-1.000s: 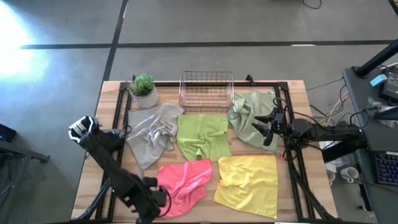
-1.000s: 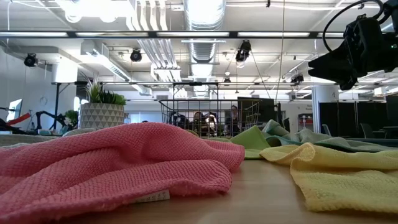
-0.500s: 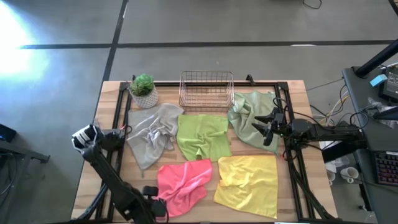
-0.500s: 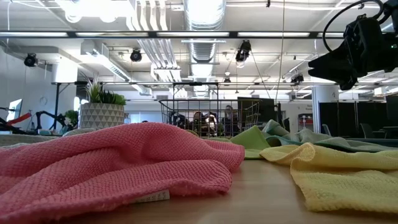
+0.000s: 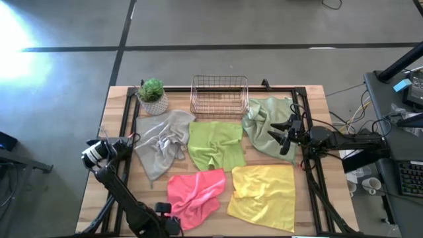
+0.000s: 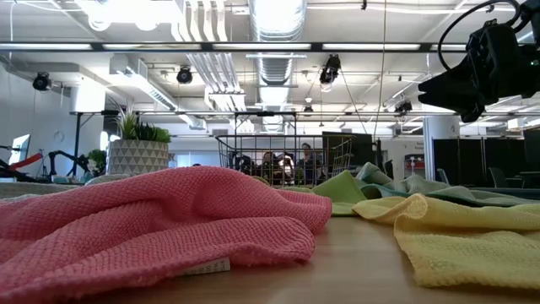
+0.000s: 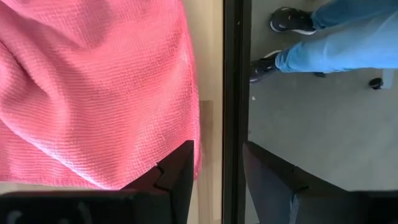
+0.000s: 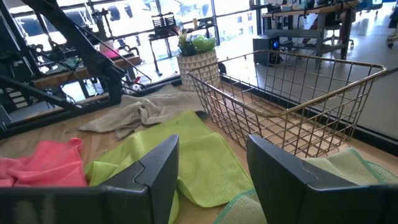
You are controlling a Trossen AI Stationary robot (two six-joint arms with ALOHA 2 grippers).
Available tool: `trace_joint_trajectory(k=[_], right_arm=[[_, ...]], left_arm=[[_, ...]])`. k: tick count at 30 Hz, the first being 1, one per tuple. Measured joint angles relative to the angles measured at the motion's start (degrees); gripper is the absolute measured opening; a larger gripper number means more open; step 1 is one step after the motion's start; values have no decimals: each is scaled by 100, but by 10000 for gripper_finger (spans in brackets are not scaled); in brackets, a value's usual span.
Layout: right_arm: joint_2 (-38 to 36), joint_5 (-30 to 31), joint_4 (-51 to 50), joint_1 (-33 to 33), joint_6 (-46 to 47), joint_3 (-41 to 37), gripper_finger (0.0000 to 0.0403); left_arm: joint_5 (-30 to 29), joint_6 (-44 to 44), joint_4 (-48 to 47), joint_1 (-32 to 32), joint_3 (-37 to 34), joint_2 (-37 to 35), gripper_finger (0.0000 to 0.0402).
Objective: Fold microfiber towels
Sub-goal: Fold the pink towel
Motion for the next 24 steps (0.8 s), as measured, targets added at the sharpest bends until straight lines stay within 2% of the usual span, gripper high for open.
trace_joint_trajectory(k=[15,24], right_arm=[[0,0,1,0,-1,0,178],[-1,-1,1,0,0,0,178]], left_arm=[[-185,-702,-69,-57,-15,516,122],[-195,-747,-70,-85,-9,593,116]])
